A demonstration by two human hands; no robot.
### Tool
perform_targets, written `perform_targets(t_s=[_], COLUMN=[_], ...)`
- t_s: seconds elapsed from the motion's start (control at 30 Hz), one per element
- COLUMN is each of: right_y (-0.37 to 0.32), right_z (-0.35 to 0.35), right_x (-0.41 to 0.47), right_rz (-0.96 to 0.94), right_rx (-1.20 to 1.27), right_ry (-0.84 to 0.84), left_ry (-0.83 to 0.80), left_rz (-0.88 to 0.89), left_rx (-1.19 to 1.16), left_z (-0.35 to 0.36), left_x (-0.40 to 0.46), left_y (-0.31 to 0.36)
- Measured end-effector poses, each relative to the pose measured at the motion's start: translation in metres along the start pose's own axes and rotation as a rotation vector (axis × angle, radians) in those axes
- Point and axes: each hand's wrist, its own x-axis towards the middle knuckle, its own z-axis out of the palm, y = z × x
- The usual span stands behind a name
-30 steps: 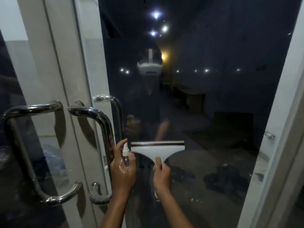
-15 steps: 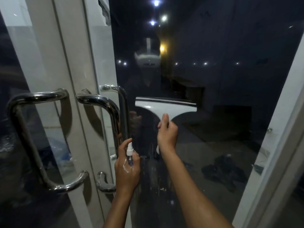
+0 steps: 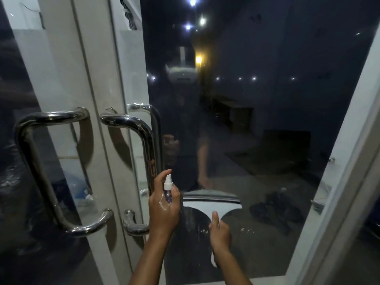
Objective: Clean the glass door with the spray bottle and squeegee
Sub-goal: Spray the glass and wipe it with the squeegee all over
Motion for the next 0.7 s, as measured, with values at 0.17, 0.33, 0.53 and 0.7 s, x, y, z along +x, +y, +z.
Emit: perform_targets(t_s=[0.17,0.33,0.53,0.7], right_y=[0.007,-0.066,-0.132,-0.075], right_z=[-0.021,-0.003,0.057,0.066], right_x=[-0.005,-0.009,-0.018,-0.018], right_rz=[-0.107,-0.322,-0.237,-0.133], right_rx=[0.001,0.109,0.304,0.285], right_ry=[-0.014,-0.047,-0.141,-0.094], left_ry=[0.026,0.067,0.101,0.098], left_rz=[-0.008,-0.033,-0.050,-0.072], left_rx=[-0.021,-0.040,-0.011,-0.018], left_z=[-0.003,-0.014,-0.025,-0.037], left_x=[-0.006,-0.015,-0.019,-0.017], left_y=[-0.001,-0.001,-0.004,-0.011])
